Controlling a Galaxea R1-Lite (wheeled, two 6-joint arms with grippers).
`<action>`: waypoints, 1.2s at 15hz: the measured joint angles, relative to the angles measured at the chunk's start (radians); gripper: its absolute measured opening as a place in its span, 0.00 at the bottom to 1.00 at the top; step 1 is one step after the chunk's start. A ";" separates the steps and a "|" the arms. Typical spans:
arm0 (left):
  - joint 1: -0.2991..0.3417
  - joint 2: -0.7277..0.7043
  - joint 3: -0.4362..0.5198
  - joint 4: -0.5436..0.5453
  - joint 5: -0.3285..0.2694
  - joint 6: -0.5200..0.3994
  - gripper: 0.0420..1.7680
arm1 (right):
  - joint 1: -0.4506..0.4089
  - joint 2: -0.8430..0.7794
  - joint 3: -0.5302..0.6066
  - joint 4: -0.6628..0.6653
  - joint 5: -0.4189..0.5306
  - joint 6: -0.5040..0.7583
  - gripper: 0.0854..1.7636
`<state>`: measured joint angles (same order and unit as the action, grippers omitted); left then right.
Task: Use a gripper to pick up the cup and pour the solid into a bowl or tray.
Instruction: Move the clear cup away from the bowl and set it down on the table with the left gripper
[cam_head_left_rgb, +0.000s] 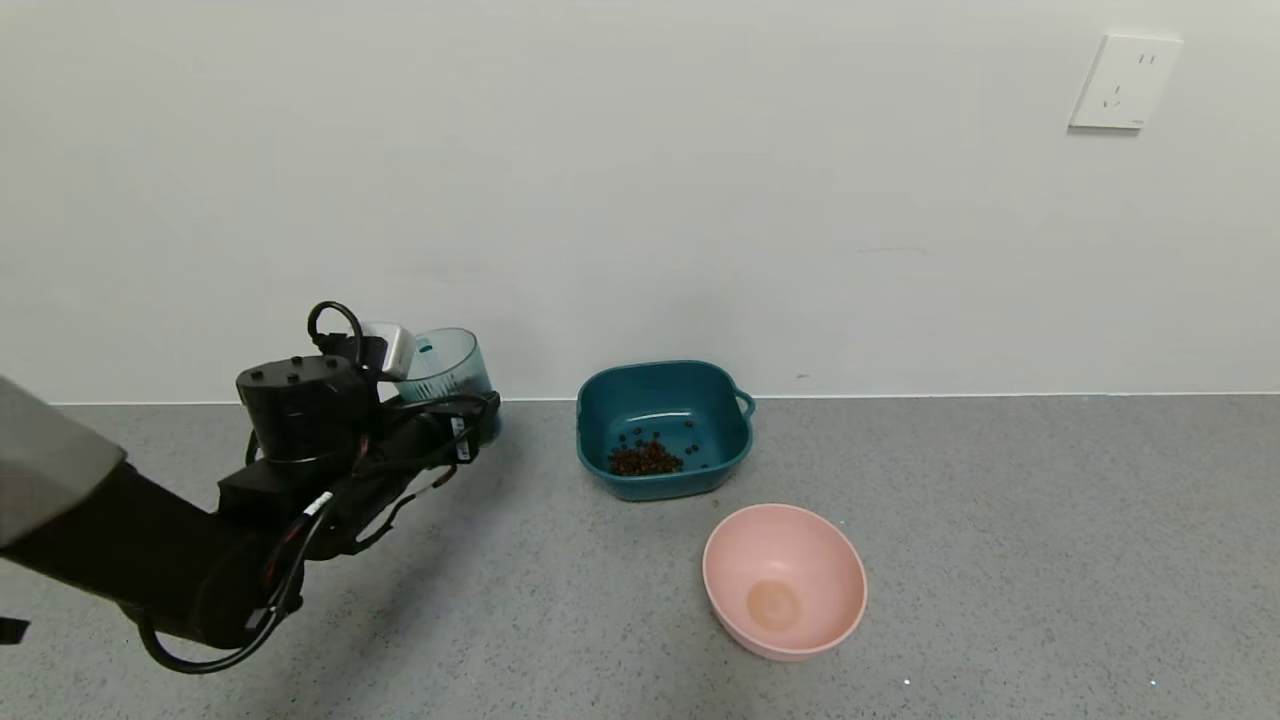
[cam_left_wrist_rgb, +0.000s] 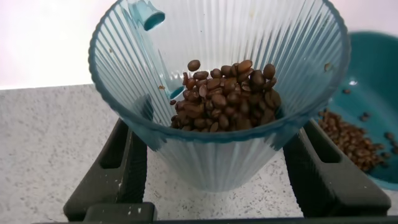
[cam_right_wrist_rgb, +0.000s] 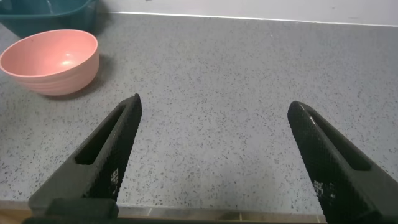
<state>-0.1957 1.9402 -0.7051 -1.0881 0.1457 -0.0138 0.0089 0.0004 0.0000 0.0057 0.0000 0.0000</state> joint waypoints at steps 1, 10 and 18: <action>0.002 0.031 0.001 -0.024 0.002 -0.001 0.72 | 0.000 0.000 0.000 0.000 0.000 0.000 0.97; 0.020 0.286 -0.016 -0.224 -0.001 0.013 0.72 | 0.000 0.000 0.000 0.002 -0.001 0.000 0.97; 0.021 0.368 -0.004 -0.289 -0.003 0.028 0.72 | 0.000 0.000 0.000 0.004 -0.002 -0.001 0.97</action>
<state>-0.1749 2.3083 -0.7096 -1.3772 0.1423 0.0138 0.0089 0.0004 0.0000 0.0096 -0.0017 -0.0013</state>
